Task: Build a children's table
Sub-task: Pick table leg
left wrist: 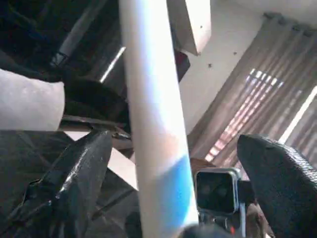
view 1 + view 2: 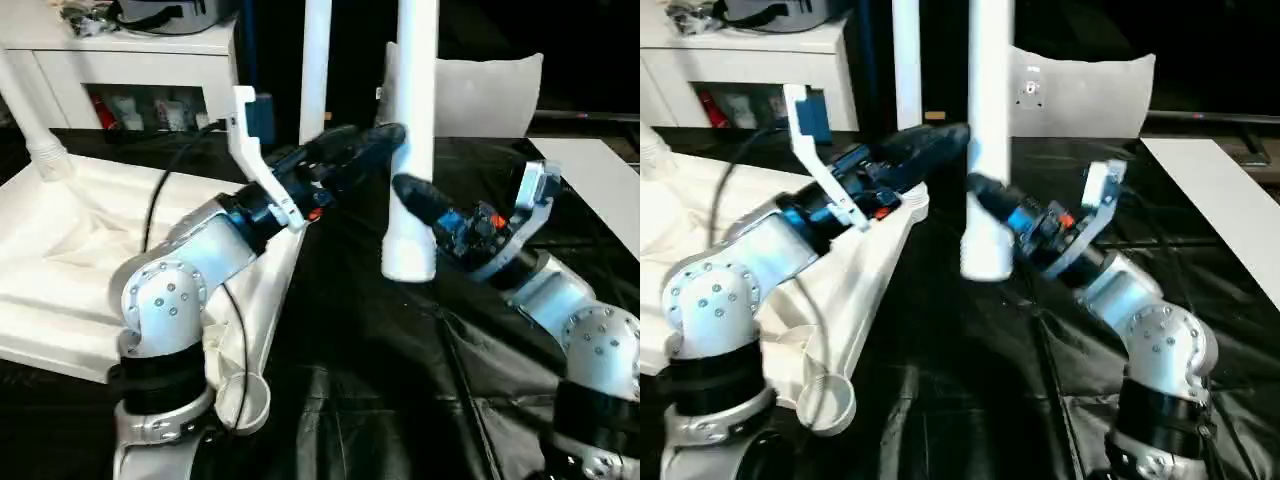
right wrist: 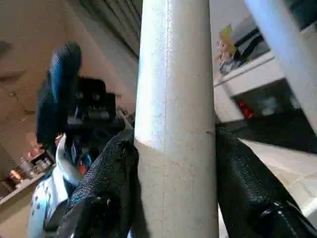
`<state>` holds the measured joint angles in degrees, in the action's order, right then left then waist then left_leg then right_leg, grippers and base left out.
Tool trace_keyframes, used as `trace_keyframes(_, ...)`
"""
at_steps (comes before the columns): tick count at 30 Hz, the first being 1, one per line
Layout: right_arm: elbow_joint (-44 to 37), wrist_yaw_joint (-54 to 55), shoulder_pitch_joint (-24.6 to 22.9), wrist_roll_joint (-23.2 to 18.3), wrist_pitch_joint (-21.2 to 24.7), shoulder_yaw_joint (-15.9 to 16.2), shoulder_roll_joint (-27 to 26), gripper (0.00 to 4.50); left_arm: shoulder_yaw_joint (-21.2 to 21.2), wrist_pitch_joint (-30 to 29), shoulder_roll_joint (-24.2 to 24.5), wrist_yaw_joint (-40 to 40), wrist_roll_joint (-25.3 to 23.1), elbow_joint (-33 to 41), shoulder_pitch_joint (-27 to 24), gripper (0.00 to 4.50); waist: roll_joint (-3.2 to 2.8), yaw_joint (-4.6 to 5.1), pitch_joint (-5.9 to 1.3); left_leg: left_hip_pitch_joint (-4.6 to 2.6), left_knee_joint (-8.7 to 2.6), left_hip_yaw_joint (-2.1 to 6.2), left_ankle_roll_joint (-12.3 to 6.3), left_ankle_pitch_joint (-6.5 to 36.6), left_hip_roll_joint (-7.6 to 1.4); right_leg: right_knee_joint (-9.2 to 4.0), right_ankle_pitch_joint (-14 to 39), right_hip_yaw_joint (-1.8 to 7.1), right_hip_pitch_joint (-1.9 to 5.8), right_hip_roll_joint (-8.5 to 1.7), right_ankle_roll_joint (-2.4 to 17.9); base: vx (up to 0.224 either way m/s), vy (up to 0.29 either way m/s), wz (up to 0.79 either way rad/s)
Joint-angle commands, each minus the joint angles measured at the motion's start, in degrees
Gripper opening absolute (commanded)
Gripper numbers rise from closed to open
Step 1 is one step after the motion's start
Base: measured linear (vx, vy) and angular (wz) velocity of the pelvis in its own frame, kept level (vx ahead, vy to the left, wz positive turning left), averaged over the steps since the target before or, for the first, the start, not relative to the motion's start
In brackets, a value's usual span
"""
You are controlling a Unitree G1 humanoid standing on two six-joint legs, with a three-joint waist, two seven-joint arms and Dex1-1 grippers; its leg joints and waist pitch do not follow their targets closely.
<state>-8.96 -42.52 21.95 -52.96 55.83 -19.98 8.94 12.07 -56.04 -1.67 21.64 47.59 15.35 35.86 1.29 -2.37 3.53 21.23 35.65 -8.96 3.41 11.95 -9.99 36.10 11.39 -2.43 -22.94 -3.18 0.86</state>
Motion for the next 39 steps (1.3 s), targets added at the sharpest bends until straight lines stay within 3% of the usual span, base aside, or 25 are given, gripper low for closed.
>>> trace_keyframes(1, -2.68, -0.87, -0.16, -1.38, 0.50, 0.53, 0.66, 1.89, -0.52, -1.17, -0.19, -0.59, 0.45, -0.46, 1.18, 4.50, 0.11, -0.24, -3.62, -0.08, -4.34, 0.40, -0.61, 5.39, -2.13, -5.41, 13.80, 2.40, 3.25, -3.88, 9.23, 0.000, 0.000, 0.00)
trace_keyframes(4, -3.53, -1.27, -0.84, -1.11, 0.84, 1.70, 1.05, 1.89, -0.70, -1.52, -0.43, -1.16, 1.78, -1.09, 1.70, 4.50, 0.12, -0.43, -3.64, -0.04, -4.32, 0.40, -0.47, 4.87, -2.13, -5.42, 13.91, 2.45, 3.27, -3.94, 8.44, 0.000, 0.000, 0.00)
trace_keyframes(7, -4.54, -1.58, -1.68, 1.35, -0.83, 4.83, 2.35, 1.89, -2.29, -1.91, 0.36, -1.60, 0.97, -1.59, 1.33, 4.50, 0.09, -0.55, -3.71, -0.01, -4.33, 0.45, -0.46, 4.30, -2.20, -5.39, 13.02, 2.42, 3.25, -3.96, 8.33, 0.000, 0.000, 0.00)
trace_keyframes(12, -4.90, 3.00, -1.88, 13.61, -9.23, 13.60, 2.90, 1.89, -4.85, 0.76, 1.25, -3.63, -4.62, -1.97, 0.57, 4.50, 0.03, -0.29, -3.58, 0.04, -4.43, 0.46, 0.48, 4.73, -2.26, -5.44, 13.61, 2.49, 3.13, -4.02, 7.43, 0.000, 0.000, 0.00)
trace_keyframes(13, -4.71, 3.83, -1.79, 14.63, -10.02, 14.15, 2.52, 1.89, -5.09, 1.14, 1.30, -3.96, -5.32, -1.99, 0.49, 4.21, 0.05, -0.19, -3.57, 0.06, -4.43, 0.45, 0.62, 5.22, -2.27, -5.57, 14.40, 2.53, 3.03, -4.06, 7.24, 0.000, 0.000, 0.00)
trace_keyframes(14, -3.98, 6.84, -1.82, 19.89, -14.60, 16.74, 1.69, 1.89, -5.64, 2.61, 0.95, -5.41, -6.78, -1.69, 0.00, 4.21, 0.01, -0.15, -3.62, -0.01, -4.49, 0.51, 0.72, 5.30, -2.31, -5.53, 14.44, 2.54, 3.04, -4.05, 7.26, 0.000, 0.000, 0.00)
trace_keyframes(19, -3.20, 11.25, -2.42, 28.81, -24.01, 22.33, 0.13, 1.88, -7.42, 4.78, -0.30, -9.56, -9.78, -0.24, -1.37, 3.83, -0.09, 0.24, -3.71, 0.07, -4.54, 0.54, 1.14, 5.24, -2.45, -5.03, 10.53, 2.60, 3.08, -3.99, 8.14, 0.000, 0.000, 0.00)
trace_keyframes(22, -1.52, 15.07, -2.50, 36.01, -30.96, 25.97, -0.13, 1.88, -6.66, 6.14, -3.57, -14.72, -10.95, 0.24, -1.87, 3.72, -0.02, 0.31, -3.76, 0.12, -4.45, 0.46, 0.96, 4.35, -2.60, -4.71, 6.68, 2.65, 3.16, -4.00, 9.46, 0.000, 0.000, 0.00)
trace_keyframes(23, -0.74, 16.01, -2.64, 37.61, -32.82, 26.86, -0.48, 1.88, -6.58, 7.25, -4.71, -16.51, -12.12, 0.21, -1.92, 3.72, 0.26, 0.40, -3.72, 0.20, -4.45, 0.41, 0.61, 4.35, -2.51, -4.80, 6.13, 2.63, 3.30, -3.96, 9.72, 0.000, 0.000, 0.00)
trace_keyframes(26, 1.73, 19.96, -3.51, 43.84, -40.96, 29.26, -1.89, 1.88, -8.91, 10.87, -6.28, -19.83, -17.09, 0.26, -3.09, 3.72, 0.35, 0.57, -3.68, 0.34, -4.42, 0.42, -0.12, 4.89, -2.54, -4.93, 7.00, 2.68, 3.26, -4.08, 9.32, 0.000, 0.000, 0.00)
trace_keyframes(30, 2.92, 20.73, -3.67, 46.58, -44.39, 31.18, -1.90, 1.88, -11.84, 11.95, -4.99, -20.31, -20.10, 0.49, -4.41, 3.72, 0.35, 0.69, -3.64, 0.29, -4.45, 0.43, -0.37, 6.11, -2.48, -4.93, 8.04, 2.69, 3.19, -3.89, 8.10, 0.000, 0.000, 0.00)
trace_keyframes(35, 4.85, 22.74, -3.40, 47.88, -47.30, 31.16, -2.98, 1.88, -15.09, 13.34, -3.04, -20.85, -23.98, 1.35, -5.50, 3.73, 0.23, 0.90, -3.62, 0.17, -4.51, 0.51, -0.38, 7.04, -2.64, -4.80, 7.67, 2.66, 2.99, -3.89, 7.78, 0.000, 0.000, 0.00)
trace_keyframes(39, 6.48, 23.27, -3.35, 48.95, -50.12, 31.33, -3.71, 1.88, -16.08, 14.90, -3.03, -21.01, -25.53, 1.34, -6.09, 3.32, 0.28, 0.90, -3.71, 0.25, -4.40, 0.42, -0.44, 6.55, -2.55, -4.63, 6.11, 2.71, 3.08, -3.85, 8.31, 0.000, 0.000, 0.00)
